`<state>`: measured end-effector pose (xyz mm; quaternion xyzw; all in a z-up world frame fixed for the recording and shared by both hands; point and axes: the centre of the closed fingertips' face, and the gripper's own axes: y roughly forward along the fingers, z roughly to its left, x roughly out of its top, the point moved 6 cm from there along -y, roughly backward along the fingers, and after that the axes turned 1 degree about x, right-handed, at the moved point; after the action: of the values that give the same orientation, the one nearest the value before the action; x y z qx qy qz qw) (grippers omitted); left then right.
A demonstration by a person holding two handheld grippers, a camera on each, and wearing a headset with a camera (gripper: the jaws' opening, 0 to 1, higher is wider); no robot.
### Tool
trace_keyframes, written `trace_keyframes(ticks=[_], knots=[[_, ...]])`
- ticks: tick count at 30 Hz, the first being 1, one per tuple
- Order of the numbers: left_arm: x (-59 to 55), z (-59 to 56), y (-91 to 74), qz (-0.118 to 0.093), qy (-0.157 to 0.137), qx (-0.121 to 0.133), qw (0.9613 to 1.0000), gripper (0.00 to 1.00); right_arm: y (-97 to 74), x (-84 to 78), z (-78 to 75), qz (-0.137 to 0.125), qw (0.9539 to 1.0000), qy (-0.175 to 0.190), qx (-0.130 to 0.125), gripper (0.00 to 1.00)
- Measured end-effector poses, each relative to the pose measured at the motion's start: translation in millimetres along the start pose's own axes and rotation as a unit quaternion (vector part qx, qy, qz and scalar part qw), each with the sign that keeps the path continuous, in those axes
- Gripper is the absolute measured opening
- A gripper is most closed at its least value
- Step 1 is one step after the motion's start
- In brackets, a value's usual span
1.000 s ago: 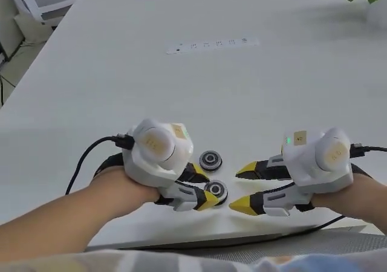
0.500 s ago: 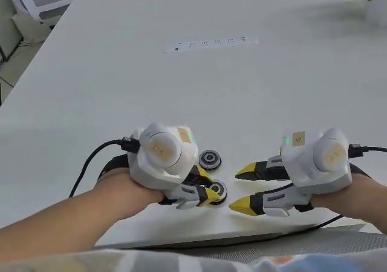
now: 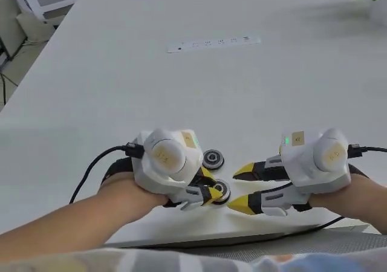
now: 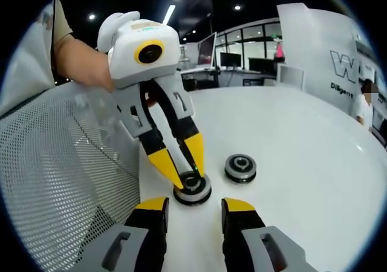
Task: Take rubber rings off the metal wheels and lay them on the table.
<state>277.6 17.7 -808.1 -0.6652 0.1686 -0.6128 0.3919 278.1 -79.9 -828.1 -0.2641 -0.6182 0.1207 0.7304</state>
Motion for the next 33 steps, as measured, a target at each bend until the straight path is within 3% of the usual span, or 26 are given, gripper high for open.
trace_keyframes(ticks=[16, 22, 33], knots=[[1.3, -1.5, 0.8, -0.002, -0.003, 0.01, 0.9999, 0.14, 11.3, 0.9, 5.0, 0.001, 0.9999, 0.001, 0.016, 0.26], [1.5, -1.9, 0.8, -0.003, -0.004, 0.012, 0.9999, 0.14, 11.3, 1.2, 1.4, -0.003, 0.9999, 0.008, 0.007, 0.23], [1.0, -2.5, 0.6, -0.009, -0.007, 0.014, 0.9998, 0.14, 11.2, 0.1, 1.9, 0.001, 0.9999, -0.013, 0.001, 0.22]])
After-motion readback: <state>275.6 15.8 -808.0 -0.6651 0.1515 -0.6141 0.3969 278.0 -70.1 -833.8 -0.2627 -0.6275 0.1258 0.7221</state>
